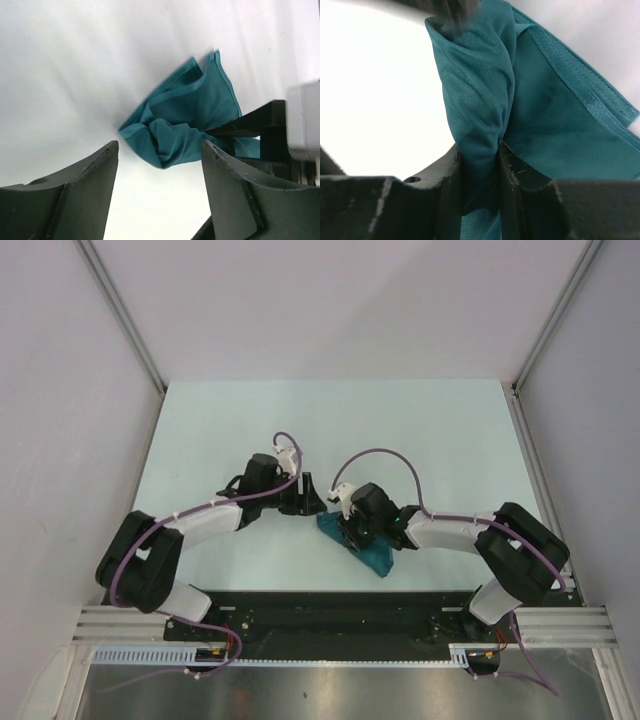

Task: Fold the napkin, place the utensils inside, and roll it up
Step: Roll the napkin with the utensil

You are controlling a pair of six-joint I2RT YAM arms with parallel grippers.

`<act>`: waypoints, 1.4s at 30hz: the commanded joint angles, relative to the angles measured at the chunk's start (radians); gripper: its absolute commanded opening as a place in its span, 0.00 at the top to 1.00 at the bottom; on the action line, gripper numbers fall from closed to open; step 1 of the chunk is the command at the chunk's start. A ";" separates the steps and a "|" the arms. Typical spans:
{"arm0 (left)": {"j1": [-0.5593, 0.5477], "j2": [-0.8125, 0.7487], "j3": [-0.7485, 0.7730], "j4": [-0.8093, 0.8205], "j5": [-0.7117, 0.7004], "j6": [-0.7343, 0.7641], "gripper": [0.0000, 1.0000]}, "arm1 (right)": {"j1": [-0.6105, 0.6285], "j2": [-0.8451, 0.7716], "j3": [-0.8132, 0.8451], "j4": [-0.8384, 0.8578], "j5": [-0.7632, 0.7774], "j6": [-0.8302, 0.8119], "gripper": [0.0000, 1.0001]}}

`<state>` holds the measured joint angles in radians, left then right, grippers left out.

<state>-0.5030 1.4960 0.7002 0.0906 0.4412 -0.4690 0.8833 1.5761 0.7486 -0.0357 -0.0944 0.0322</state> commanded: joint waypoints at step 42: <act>0.007 0.040 -0.159 0.144 0.053 0.004 1.00 | -0.282 0.227 0.201 -0.128 -0.708 0.006 0.43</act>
<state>-0.4915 1.5135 0.5037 0.3000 0.5175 -0.4717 0.6243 1.8576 0.9127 -0.0574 -0.9207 0.0929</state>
